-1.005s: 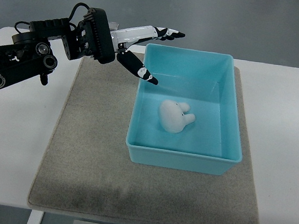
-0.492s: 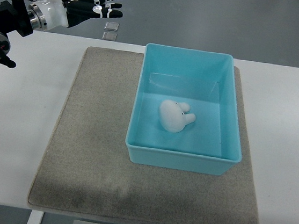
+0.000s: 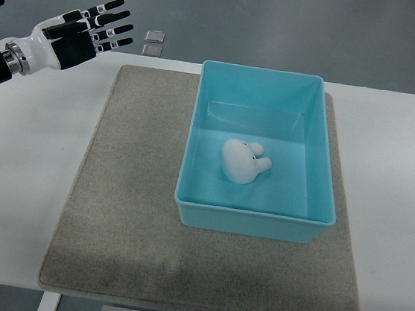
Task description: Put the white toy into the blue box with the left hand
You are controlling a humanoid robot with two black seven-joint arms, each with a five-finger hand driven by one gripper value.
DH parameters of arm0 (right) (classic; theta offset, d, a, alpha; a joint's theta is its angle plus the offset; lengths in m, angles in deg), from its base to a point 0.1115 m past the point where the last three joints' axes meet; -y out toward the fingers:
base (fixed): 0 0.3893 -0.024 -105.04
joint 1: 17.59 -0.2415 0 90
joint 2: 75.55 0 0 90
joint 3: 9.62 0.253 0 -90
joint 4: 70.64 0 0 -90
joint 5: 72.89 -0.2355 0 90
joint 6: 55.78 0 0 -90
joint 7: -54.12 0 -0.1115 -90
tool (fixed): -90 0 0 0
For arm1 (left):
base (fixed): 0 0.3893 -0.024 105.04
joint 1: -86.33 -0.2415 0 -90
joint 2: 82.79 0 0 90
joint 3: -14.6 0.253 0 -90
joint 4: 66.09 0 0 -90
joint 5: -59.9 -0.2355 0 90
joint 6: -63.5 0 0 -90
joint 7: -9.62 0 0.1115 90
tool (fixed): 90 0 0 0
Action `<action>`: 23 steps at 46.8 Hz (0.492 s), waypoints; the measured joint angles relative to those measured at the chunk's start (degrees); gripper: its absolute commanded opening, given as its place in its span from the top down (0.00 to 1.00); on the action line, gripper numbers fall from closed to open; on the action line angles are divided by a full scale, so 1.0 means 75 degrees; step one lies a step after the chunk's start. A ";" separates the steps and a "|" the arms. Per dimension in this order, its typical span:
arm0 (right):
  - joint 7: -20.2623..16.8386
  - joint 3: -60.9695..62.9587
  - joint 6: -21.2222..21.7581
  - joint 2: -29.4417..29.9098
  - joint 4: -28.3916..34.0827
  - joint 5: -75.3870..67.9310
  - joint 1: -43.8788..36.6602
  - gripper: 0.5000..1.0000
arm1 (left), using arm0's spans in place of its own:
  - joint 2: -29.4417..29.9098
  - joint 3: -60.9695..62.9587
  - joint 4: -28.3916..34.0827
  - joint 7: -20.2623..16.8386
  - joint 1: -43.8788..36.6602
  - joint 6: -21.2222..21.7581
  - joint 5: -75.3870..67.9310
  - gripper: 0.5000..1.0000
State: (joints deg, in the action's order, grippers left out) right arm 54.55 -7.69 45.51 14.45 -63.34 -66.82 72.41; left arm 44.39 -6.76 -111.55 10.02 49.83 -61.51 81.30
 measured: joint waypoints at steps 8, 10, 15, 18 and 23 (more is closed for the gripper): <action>0.0000 0.0000 -0.0004 0.0000 -0.0001 0.0000 0.0000 0.13 | 0.0000 -0.0045 -0.0019 0.0304 -0.0101 0.0000 0.0455 0.01; 0.0000 0.0000 -0.0005 0.0000 -0.0001 0.0000 0.0000 0.13 | -0.0006 -0.0046 -0.0023 0.0335 -0.0103 0.0000 0.0464 0.01; 0.0000 0.0008 0.0002 0.0000 0.0004 0.0000 0.0000 0.13 | -0.0011 -0.0050 -0.0052 0.0345 -0.0103 0.0000 0.0464 0.01; 0.0000 0.0011 0.0013 0.0000 0.0008 0.0000 0.0000 0.13 | -0.0012 -0.0077 -0.0056 0.0345 -0.0111 0.0000 0.0464 0.01; 0.0000 0.0003 0.0018 0.0000 0.0010 0.0016 0.0000 0.13 | -0.0012 -0.0082 -0.0055 0.0345 -0.0125 0.0000 0.0464 0.01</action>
State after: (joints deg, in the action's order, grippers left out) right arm 54.55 -7.66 45.64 14.45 -63.26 -66.71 72.41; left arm 44.30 -7.37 -111.96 12.62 48.89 -61.51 84.78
